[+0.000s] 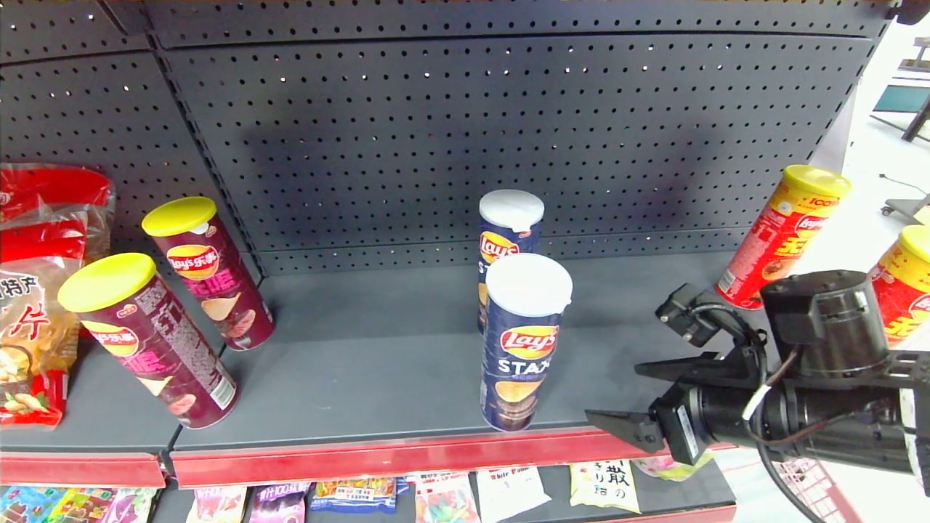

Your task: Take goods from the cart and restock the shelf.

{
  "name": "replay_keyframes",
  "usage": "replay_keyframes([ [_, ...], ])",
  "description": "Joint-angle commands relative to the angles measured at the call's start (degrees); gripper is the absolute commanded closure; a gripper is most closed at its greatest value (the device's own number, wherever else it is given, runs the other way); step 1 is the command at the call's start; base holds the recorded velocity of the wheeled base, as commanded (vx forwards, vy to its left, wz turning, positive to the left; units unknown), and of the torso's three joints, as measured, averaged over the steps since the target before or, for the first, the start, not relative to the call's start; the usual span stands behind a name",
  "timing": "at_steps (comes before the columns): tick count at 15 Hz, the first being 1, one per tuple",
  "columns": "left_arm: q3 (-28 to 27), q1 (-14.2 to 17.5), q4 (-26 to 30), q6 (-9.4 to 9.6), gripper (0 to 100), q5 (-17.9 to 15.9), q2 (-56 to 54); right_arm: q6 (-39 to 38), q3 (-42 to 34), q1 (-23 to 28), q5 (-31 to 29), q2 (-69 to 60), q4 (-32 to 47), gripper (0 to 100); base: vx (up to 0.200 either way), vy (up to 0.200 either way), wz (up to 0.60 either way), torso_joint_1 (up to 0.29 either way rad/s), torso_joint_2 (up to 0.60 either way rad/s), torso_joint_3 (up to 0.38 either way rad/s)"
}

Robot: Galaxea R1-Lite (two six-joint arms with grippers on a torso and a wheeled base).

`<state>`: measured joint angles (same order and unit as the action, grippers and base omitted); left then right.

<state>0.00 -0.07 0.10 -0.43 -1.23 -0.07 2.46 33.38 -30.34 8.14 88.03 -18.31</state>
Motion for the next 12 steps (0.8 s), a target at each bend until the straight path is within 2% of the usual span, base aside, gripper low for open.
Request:
replay_keyframes([
  [1, 0.00, -0.01, -0.01, -0.01, 0, 0.00, 0.07, 0.00, 0.64, -0.68, 0.03, 3.03, -0.06, 0, 0.000, 0.000, 0.00, 0.000, 0.00, 0.000],
  [12, 0.00, -0.01, -0.01, -0.01, 0, 0.00, 0.07, 0.00, 3.89, -4.29, -0.06, 9.27, -3.31, 0, 0.000, 0.000, 0.00, 0.000, 0.00, 0.000],
])
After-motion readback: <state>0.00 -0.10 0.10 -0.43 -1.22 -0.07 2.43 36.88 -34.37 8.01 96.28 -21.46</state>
